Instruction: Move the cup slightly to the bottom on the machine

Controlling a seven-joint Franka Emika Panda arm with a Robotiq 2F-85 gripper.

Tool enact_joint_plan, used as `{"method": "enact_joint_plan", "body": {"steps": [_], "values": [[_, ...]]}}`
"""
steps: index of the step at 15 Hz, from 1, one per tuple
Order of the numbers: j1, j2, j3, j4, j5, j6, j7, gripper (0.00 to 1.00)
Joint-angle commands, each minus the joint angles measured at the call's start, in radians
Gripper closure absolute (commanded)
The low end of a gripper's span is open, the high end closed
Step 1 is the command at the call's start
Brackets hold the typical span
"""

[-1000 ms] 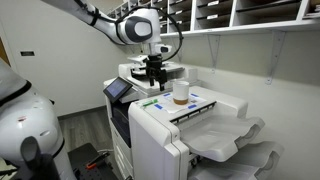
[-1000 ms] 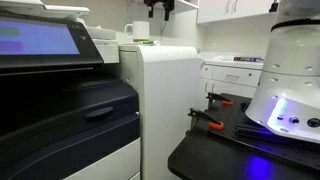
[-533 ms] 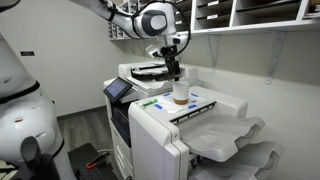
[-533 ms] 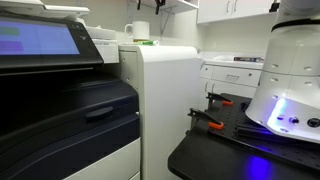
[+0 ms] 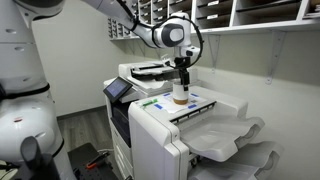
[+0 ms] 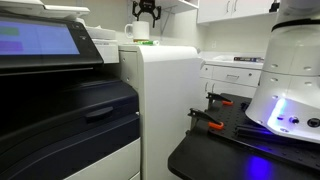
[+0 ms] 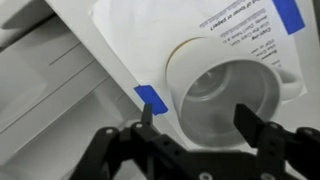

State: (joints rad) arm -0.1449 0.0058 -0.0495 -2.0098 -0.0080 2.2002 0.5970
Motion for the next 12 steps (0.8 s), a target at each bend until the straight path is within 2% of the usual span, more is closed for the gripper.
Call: {"method": "enact_joint_plan", "body": {"steps": [1,6,9,12], "values": [[0.019,0.039,-0.021,0.046,0.013,-0.067,0.012,0.44],[0.029,0.034,-0.022,0.027,0.005,-0.059,-0.012,0.81],[0.027,0.011,-0.024,0.005,0.012,-0.043,-0.033,0.99],[0.02,-0.035,-0.029,-0.053,0.061,-0.032,-0.121,0.97]]}}
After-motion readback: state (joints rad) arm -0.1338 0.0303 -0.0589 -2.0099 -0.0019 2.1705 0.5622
